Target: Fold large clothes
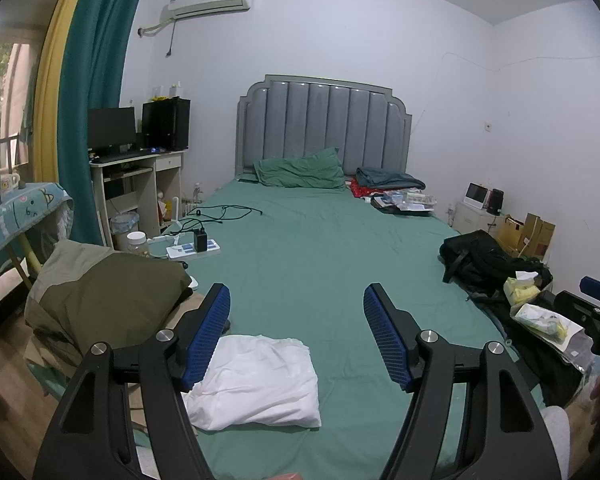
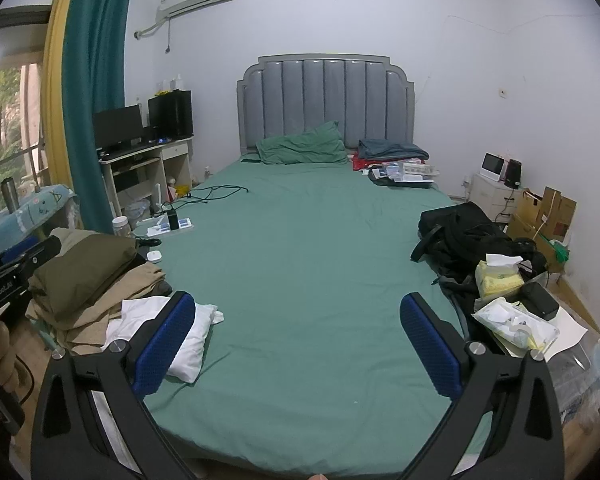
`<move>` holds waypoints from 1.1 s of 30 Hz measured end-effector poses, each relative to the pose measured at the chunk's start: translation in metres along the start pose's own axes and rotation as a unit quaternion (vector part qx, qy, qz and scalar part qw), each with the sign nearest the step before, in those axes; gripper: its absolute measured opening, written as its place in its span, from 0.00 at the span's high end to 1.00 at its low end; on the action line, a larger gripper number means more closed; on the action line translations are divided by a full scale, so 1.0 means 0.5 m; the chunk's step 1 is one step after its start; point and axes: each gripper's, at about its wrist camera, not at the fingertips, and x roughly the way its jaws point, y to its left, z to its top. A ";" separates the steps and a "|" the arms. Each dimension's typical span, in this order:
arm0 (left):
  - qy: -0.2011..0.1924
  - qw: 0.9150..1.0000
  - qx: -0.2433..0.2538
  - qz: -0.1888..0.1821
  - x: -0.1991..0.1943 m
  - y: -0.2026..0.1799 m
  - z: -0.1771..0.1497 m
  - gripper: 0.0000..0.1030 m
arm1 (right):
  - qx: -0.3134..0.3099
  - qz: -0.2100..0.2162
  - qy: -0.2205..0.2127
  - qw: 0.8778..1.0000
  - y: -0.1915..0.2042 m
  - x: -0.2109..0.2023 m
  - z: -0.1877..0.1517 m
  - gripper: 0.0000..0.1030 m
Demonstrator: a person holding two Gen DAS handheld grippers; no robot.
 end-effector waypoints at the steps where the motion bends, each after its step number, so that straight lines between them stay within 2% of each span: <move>1: 0.000 1.000 0.000 0.000 0.000 0.000 0.000 0.30 | -0.001 0.000 0.000 1.000 0.000 0.000 0.000 0.02; 33: 0.002 1.000 0.002 -0.001 0.002 -0.011 -0.002 0.30 | 0.001 -0.001 0.002 1.000 0.000 -0.001 -0.003 0.02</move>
